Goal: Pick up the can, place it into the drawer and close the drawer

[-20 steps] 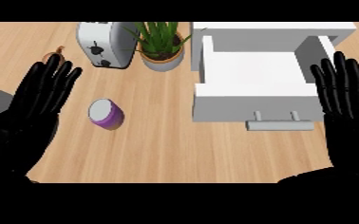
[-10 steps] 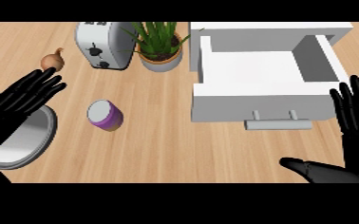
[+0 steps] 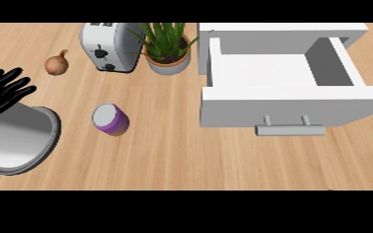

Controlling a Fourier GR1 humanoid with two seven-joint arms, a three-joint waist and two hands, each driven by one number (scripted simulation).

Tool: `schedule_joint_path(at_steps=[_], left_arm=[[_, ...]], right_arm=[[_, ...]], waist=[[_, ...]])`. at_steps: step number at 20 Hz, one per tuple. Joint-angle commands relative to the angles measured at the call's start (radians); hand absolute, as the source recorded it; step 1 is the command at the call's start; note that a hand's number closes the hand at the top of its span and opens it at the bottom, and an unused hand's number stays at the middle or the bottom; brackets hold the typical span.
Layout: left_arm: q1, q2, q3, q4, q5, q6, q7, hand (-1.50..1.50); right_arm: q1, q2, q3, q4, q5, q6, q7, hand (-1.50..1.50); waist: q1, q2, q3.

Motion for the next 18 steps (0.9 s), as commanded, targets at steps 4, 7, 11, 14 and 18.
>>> schedule_joint_path(at_steps=[4, 7, 11, 14, 18], left_arm=[[-0.030, 0.048, 0.028, 0.088, 0.139, 0.024, 0.100, -1.50], [-0.022, 0.067, 0.021, 0.144, 0.213, 0.001, 0.133, -1.50], [-0.049, 0.066, -0.034, 0.140, 0.268, 0.066, 0.208, -1.50], [-0.050, 0.024, -0.046, 0.149, 0.250, 0.075, 0.198, -1.50], [-0.075, 0.039, -0.091, 0.128, 0.298, 0.131, 0.270, -1.50]], right_arm=[[0.081, -0.012, -0.080, -0.033, -0.097, 0.090, -0.019, -1.50], [0.057, -0.023, -0.120, 0.003, -0.119, 0.097, -0.031, -1.50], [0.093, -0.021, -0.121, -0.013, -0.126, 0.136, -0.028, -1.50], [0.123, -0.013, -0.130, -0.049, -0.132, 0.151, -0.029, -1.50], [0.123, -0.016, -0.168, -0.012, -0.155, 0.177, -0.059, -1.50]], waist=[[-0.003, 0.000, -0.001], [-0.003, 0.002, -0.001], [-0.005, 0.002, -0.001], [-0.008, 0.002, -0.001], [-0.010, 0.002, -0.001]])
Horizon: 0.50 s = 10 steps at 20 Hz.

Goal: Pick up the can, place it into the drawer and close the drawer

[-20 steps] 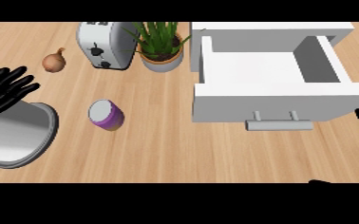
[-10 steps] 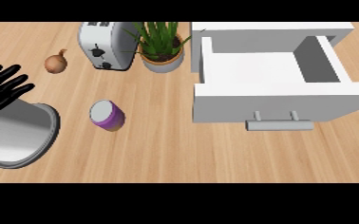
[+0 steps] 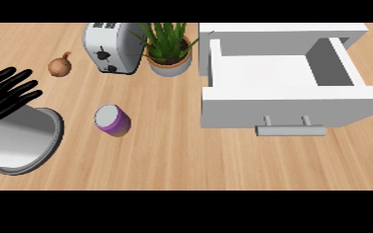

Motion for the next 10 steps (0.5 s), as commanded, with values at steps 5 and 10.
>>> schedule_joint_path(at_steps=[5, 10], left_arm=[[-0.077, -0.045, -0.033, 0.089, 0.012, 0.045, 0.032, -1.50], [-0.069, -0.148, -0.097, 0.076, -0.129, 0.076, -0.019, -1.50]], right_arm=[[0.040, 0.004, -0.035, -0.048, -0.037, 0.035, 0.024, -1.50], [0.019, -0.013, -0.059, 0.006, -0.062, 0.066, -0.004, -1.50]], waist=[[-0.014, 0.016, -0.013], [-0.024, 0.020, -0.014]])
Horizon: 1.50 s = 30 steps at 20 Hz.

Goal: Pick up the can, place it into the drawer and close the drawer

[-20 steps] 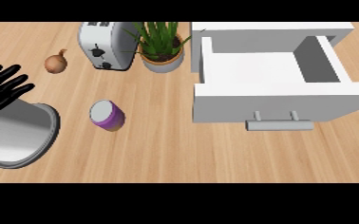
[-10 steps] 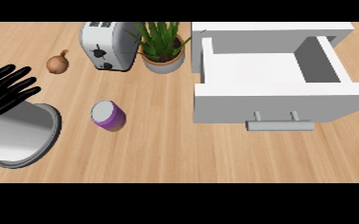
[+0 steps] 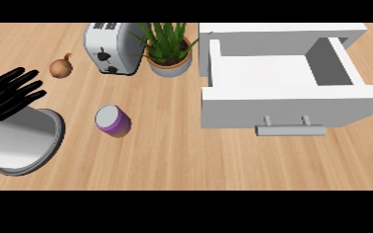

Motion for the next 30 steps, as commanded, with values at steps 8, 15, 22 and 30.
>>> schedule_joint_path(at_steps=[8, 15, 22, 30], left_arm=[[-0.055, -0.177, -0.086, 0.079, -0.169, 0.043, -0.091, -1.50], [-0.082, -0.274, -0.085, 0.346, -0.461, -0.069, -0.339, -1.50], [-0.203, -0.340, -0.079, 0.588, -0.667, 0.000, -0.568, -1.50], [-0.286, -0.283, -0.082, 0.912, -0.823, -0.061, -0.802, -1.50]], right_arm=[[-0.005, -0.032, -0.042, 0.001, -0.053, 0.031, 0.021, -1.50], [0.035, -0.007, -0.070, 0.038, -0.035, 0.096, -0.032, -1.50], [0.074, 0.008, -0.139, -0.081, -0.123, 0.100, 0.063, -1.50], [0.060, 0.017, -0.191, -0.096, -0.170, 0.118, 0.104, -1.50]], waist=[[-0.037, 0.030, -0.022], [-0.015, 0.025, -0.021], [-0.012, 0.023, -0.021], [-0.013, 0.023, -0.021]])
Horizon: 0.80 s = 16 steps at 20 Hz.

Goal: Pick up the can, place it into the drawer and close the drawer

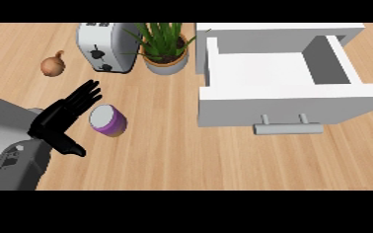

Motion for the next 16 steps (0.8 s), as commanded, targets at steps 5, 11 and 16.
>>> schedule_joint_path(at_steps=[5, 11, 16], left_arm=[[-0.115, 0.049, 0.005, 0.284, -0.116, -0.047, -0.171, -1.50], [-0.190, -0.007, -0.004, 0.447, -0.166, 0.003, -0.253, -1.50], [-0.184, 0.013, -0.021, 0.517, -0.205, -0.020, -0.339, -1.50]], right_arm=[[-0.050, -0.005, -0.034, -0.010, -0.013, -0.002, 0.067, -1.50], [-0.026, -0.017, -0.098, 0.033, -0.047, 0.070, 0.028, -1.50], [-0.019, 0.028, -0.083, -0.029, -0.066, 0.055, 0.056, -1.50]], waist=[[0.004, 0.000, 0.000], [-0.007, 0.003, -0.001], [-0.013, 0.006, -0.002]])
